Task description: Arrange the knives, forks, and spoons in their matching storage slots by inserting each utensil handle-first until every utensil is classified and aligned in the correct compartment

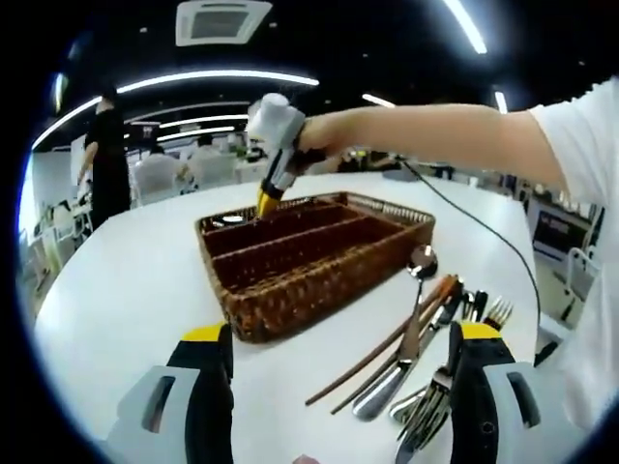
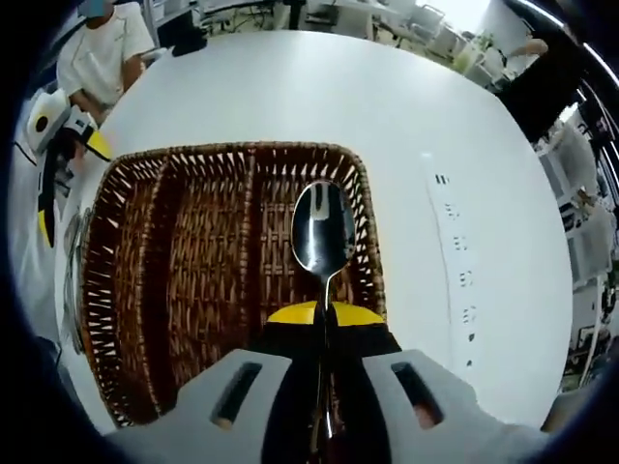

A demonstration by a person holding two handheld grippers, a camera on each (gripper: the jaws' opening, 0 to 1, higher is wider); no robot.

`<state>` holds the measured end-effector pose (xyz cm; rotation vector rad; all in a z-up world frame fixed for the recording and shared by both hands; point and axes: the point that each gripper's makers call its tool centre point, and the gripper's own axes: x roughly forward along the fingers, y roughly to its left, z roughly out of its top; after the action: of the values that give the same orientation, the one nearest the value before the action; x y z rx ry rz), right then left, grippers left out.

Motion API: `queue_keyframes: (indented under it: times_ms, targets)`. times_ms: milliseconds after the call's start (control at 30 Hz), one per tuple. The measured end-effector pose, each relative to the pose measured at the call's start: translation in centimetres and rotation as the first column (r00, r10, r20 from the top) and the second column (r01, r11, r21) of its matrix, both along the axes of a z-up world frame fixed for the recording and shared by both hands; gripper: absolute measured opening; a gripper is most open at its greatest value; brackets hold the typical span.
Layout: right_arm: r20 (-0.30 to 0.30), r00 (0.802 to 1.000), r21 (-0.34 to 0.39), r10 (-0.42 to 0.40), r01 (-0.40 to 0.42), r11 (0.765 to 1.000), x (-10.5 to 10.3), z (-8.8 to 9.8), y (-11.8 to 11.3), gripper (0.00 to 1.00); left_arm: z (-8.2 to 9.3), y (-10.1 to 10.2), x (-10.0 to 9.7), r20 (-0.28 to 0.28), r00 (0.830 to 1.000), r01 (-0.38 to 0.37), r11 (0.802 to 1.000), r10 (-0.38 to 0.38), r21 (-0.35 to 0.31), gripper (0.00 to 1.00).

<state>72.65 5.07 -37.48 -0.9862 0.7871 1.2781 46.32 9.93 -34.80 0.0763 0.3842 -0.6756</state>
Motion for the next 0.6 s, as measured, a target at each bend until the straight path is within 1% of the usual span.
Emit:
queue_keyframes:
  times_ms: [267,600]
  targets:
    - [-0.009,1.000,-0.004,-0.003,0.003,1.000,-0.4,-0.7,-0.1,0.02,-0.4,0.1,0.1,-0.008,1.000,0.000,1.000,0.000,-0.001,0.93]
    - [-0.021,1.000,0.001,0.002,-0.002,1.000,-1.6,-1.1,0.2,0.03,-0.6,0.2,0.2,-0.013,1.000,0.001,1.000,-0.001,0.003,0.93]
